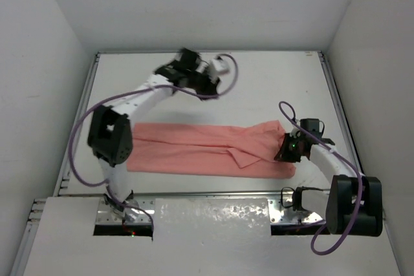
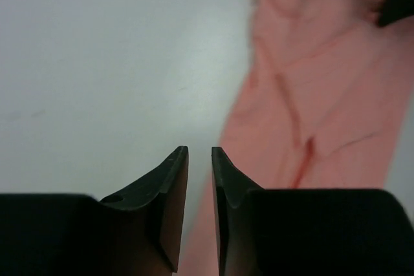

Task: Fold and stack the t-shirts
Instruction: Fold the other side of the tshirt into a rectangle

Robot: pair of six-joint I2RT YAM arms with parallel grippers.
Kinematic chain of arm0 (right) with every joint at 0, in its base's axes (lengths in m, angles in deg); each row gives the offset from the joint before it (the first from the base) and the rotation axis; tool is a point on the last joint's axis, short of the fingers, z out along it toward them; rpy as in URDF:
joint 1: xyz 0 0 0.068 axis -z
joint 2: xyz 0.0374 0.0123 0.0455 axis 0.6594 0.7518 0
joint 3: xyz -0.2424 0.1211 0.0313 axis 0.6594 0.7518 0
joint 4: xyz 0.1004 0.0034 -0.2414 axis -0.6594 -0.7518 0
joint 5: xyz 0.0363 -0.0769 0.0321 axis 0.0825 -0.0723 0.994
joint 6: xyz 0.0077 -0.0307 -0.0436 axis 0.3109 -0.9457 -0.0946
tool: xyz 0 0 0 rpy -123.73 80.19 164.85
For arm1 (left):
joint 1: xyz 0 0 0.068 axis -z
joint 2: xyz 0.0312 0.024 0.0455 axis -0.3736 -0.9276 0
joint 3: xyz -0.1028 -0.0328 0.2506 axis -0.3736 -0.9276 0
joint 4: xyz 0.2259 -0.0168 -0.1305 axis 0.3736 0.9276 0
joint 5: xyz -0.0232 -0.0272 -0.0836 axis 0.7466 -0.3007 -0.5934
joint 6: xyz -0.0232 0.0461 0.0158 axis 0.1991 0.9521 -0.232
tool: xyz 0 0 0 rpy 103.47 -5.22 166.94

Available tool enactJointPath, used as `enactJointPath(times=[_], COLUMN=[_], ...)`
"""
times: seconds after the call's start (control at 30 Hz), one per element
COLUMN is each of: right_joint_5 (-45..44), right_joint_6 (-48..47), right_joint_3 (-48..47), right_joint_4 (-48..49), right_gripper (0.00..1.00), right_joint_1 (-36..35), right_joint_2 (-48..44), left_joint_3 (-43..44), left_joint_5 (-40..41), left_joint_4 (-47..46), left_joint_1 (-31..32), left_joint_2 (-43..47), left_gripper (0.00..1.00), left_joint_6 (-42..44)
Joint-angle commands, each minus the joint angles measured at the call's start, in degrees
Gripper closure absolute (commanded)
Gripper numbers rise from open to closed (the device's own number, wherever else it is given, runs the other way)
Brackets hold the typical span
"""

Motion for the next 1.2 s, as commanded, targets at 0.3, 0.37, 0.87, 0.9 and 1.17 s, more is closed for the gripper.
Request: enactJointPath(times=[0.3,0.37,0.87,0.9,1.17], right_joint_5=[0.6,0.4,-0.1,-0.1,0.1], right_joint_6=[-0.6,-0.6,-0.3,-0.2,-0.4], right_joint_3=[-1.4,-1.2,-0.9,-0.8,-1.0], right_joint_4=[2.4,2.5,4.1,4.2,4.1], right_gripper=[1.00,1.00,1.00,1.00,1.00], right_joint_1=[-0.2,-0.2,-0.2,-0.2,-0.1], right_joint_2=[-0.2,-0.5,-0.8,-0.9,-1.2], left_joint_3=[8.0,9.6,10.0,9.6,9.3], left_joint_5=[-3.8,-3.8,-3.5,-3.0,3.2], left_joint_4=[-8.5,-9.0,-7.2,-7.4,-7.2], left_joint_1=[17.7,18.7,22.3,22.4,22.6], left_joint_2=[-19.9,-22.5,-25.5,-25.6,-25.9], left_gripper=[0.56,0.56,0.61,0.61,0.59], left_joint_6=[-20.0,-21.0,-20.4,-20.5,-18.1])
